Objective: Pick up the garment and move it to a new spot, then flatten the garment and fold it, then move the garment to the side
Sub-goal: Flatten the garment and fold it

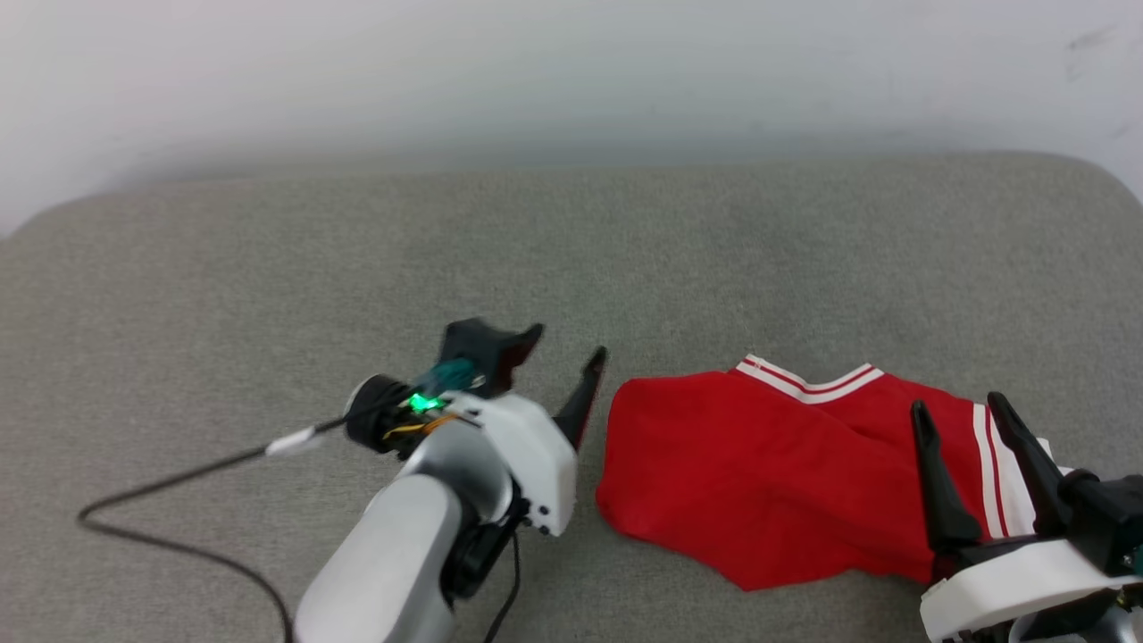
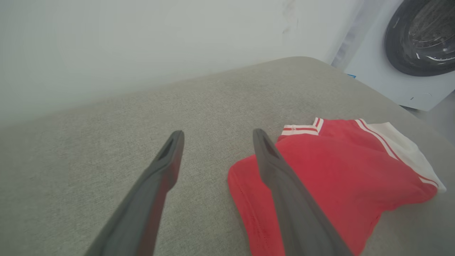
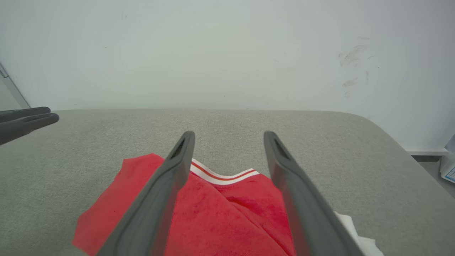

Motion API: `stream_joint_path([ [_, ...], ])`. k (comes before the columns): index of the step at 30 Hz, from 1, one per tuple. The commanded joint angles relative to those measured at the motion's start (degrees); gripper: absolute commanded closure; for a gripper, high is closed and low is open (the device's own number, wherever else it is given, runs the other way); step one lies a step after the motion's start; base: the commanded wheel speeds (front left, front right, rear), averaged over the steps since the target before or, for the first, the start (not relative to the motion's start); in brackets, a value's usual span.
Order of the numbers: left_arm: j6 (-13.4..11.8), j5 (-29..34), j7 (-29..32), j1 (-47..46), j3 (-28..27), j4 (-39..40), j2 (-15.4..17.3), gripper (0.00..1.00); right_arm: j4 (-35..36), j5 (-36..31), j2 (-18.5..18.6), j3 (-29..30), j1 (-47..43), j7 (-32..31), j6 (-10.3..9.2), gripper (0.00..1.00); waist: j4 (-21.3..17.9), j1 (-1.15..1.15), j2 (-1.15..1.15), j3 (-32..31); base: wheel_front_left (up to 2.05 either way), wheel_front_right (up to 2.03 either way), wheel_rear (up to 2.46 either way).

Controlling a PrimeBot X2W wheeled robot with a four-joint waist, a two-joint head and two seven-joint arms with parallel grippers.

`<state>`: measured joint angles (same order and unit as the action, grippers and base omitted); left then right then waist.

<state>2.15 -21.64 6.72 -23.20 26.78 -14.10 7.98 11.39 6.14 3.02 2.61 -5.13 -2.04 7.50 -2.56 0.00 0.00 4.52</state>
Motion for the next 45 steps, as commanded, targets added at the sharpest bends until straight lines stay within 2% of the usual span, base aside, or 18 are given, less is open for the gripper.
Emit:
stream_joint_path([
  [1, 1.0, -0.5, 3.4, -2.0, 1.3, -1.3, -0.5, 0.0, 0.6, 0.2, -0.2, -0.3, 1.2, 0.2, -0.02, 0.0, -1.1, 0.0, 0.0, 2.0, 0.0, 0.0, 0.0],
  [5, 3.2, -1.7, 14.3, -5.8, 5.6, -5.6, -0.9, 0.0, 1.1, 0.5, -0.2, -1.0, 2.7, 0.7, -0.02, 0.0, -2.6, 0.0, 0.0, 4.9, 0.0, 0.0, 0.0],
  [7, 3.9, -2.2, 17.9, -7.3, 7.1, -7.1, -0.7, 0.0, 0.8, 0.9, -0.2, -1.3, 3.1, 0.9, -0.02, 0.0, -3.4, 0.0, 0.0, 6.0, 0.0, 0.0, 0.0],
  [16, 5.3, -8.3, 35.8, -6.0, 14.2, -14.9, 1.2, 0.0, -2.1, 2.8, -0.2, -1.9, 4.1, 3.0, -0.02, 0.0, -5.4, 0.0, 0.0, 8.5, 0.0, 0.0, 0.0],
  [17, 5.4, -8.9, 37.2, -5.9, 14.8, -15.3, 1.5, 0.11, -2.3, 3.0, -0.2, -2.0, 4.2, 3.2, -0.02, 0.0, -5.5, 0.0, 0.0, 8.6, 0.0, 0.0, 0.0],
  [18, 5.4, -9.5, 38.1, -5.7, 15.3, -15.5, 1.7, 0.55, -2.6, 3.1, -0.2, -2.1, 4.3, 3.3, -0.02, 0.0, -5.6, 0.0, 0.0, 8.6, 0.0, 0.0, 0.0],
  [19, 5.4, -9.6, 38.1, -5.7, 15.5, -15.4, 1.9, 0.89, -2.8, 3.2, -0.2, -2.1, 4.5, 3.6, -0.02, 0.0, -5.6, 0.0, 0.0, 8.6, 0.0, 0.0, 0.0],
  [20, 5.4, -9.0, 37.0, -6.2, 15.8, -15.0, 2.3, 1.0, -3.1, 3.3, -0.2, -2.1, 4.7, 3.7, -0.02, 0.0, -5.6, 0.0, 0.0, 8.5, 0.0, 0.0, 0.0],
  [23, 5.0, -7.9, 31.9, -8.0, 14.8, -13.5, 2.8, 1.0, -3.7, 3.1, -0.2, -1.6, 4.9, 4.0, -0.02, 0.0, -5.1, 0.0, 0.0, 7.8, 0.0, 0.0, 0.0],
  [27, 1.7, -4.6, 21.5, -11.3, 11.9, -11.7, 4.1, 1.0, -4.4, 2.7, -0.2, -1.0, 4.5, 3.8, -0.02, 0.0, -3.5, 0.0, 0.0, 5.5, 0.0, 0.0, 0.0],
  [32, -1.6, -3.8, 13.5, -9.8, 8.8, -8.9, 5.3, 1.0, -4.3, 2.1, -0.2, -0.5, 3.3, 3.4, -0.02, 0.0, -1.1, 0.0, 0.0, 2.1, 0.0, 0.0, 0.0],
  [38, -6.2, -4.1, 9.6, -2.3, 5.8, -0.8, 9.3, 1.0, -3.6, 2.2, -0.2, 0.4, 1.7, 2.7, -0.02, 0.0, 1.7, 0.0, 0.0, -0.3, 0.0, 0.0, 0.0],
  [45, -12.1, -7.7, 11.3, 14.7, 4.0, 6.2, 13.0, 1.0, -3.2, 3.0, -0.2, 0.9, -0.4, 2.2, -0.02, 0.0, 4.2, 0.0, 0.0, -1.9, 0.0, 0.0, 0.0],
])
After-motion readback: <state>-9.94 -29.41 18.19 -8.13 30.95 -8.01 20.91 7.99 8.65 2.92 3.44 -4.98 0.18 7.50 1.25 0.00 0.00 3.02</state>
